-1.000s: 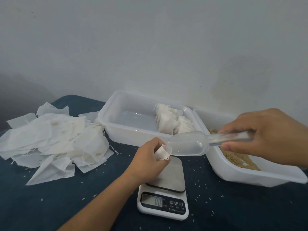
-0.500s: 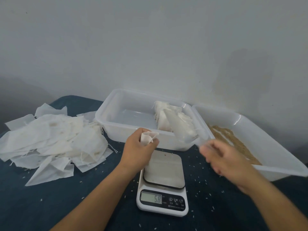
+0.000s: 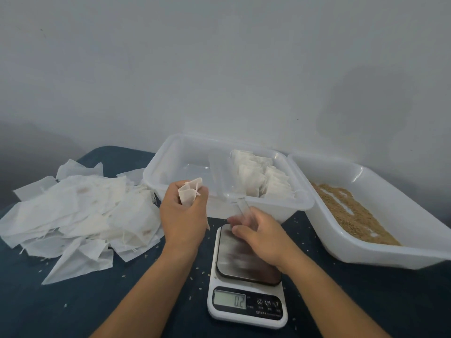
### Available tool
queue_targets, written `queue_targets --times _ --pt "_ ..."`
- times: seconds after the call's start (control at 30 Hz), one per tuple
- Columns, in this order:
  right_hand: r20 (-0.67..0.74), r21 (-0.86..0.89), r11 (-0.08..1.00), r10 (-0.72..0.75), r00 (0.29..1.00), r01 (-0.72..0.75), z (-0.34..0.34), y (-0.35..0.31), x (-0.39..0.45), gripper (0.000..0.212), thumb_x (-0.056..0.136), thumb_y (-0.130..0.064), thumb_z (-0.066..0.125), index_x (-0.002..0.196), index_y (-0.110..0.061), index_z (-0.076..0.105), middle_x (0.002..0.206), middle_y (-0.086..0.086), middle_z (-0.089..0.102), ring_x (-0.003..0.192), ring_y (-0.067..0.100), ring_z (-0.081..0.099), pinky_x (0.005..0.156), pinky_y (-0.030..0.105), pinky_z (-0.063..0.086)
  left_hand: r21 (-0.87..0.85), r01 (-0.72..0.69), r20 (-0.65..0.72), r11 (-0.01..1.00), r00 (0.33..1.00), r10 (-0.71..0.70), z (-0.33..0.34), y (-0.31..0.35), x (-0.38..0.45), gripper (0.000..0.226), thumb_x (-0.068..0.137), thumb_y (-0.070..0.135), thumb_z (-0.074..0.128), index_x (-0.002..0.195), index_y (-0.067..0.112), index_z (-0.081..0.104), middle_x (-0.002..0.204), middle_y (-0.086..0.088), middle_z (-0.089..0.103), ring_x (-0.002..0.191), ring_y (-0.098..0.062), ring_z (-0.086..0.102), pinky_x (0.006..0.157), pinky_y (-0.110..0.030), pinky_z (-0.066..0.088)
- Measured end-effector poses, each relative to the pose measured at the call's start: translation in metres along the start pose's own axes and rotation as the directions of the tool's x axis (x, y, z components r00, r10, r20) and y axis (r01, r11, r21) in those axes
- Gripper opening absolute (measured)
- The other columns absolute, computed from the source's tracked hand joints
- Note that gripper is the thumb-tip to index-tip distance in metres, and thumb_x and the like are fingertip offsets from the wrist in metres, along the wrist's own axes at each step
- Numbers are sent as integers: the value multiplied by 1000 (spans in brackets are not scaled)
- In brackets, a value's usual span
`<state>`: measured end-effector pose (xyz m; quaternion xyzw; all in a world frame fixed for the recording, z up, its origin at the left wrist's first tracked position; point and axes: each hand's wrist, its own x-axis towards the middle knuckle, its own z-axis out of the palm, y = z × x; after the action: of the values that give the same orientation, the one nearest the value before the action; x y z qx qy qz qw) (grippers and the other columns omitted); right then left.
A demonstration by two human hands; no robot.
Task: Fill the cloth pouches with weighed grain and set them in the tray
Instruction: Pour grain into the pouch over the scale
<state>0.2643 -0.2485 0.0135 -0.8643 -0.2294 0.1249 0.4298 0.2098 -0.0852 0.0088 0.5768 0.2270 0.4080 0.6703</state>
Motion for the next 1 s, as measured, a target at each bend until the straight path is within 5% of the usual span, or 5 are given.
queue_targets --times 0.3,0.6,0.7,0.87,1.0 --pt "-203 -153 987 13 979 -45 -24 12 -21 16 95 -29 68 105 -17 66 105 -21 74 99 2 68 76 20 52 -29 9 11 1000 1000 -9 1 3 -1 14 89 19 74 88 25 62 60 21 60 42 2 53 38 -15 42" --pt "144 283 945 127 981 -164 24 -19 -71 19 96 -20 68 113 -15 71 108 -21 75 102 1 72 80 16 55 -120 20 -55 993 998 -26 -4 10 7 14 88 17 74 87 25 63 56 22 59 43 2 51 38 -15 42" --pt "279 481 837 137 950 -262 40 -29 -79 21 95 -11 67 115 -7 71 114 -1 76 110 16 73 96 36 60 -140 32 -88 990 995 -45 -8 9 11 13 86 21 75 87 29 64 62 22 62 49 4 54 43 -15 44" --pt "103 464 881 46 994 -89 5 -32 -65 19 97 -6 64 101 -21 75 100 -4 78 88 18 77 77 33 62 -152 12 -63 988 998 -22 -7 12 12 15 87 16 75 86 26 64 58 22 59 43 4 52 37 -14 41" --pt "-74 267 959 -83 994 100 -31 -27 -39 17 96 -13 70 102 -28 72 89 -6 75 59 10 63 56 23 52 -99 108 232 989 969 -82 -2 10 -1 13 73 31 77 80 34 67 65 16 62 57 -1 57 50 -18 49"
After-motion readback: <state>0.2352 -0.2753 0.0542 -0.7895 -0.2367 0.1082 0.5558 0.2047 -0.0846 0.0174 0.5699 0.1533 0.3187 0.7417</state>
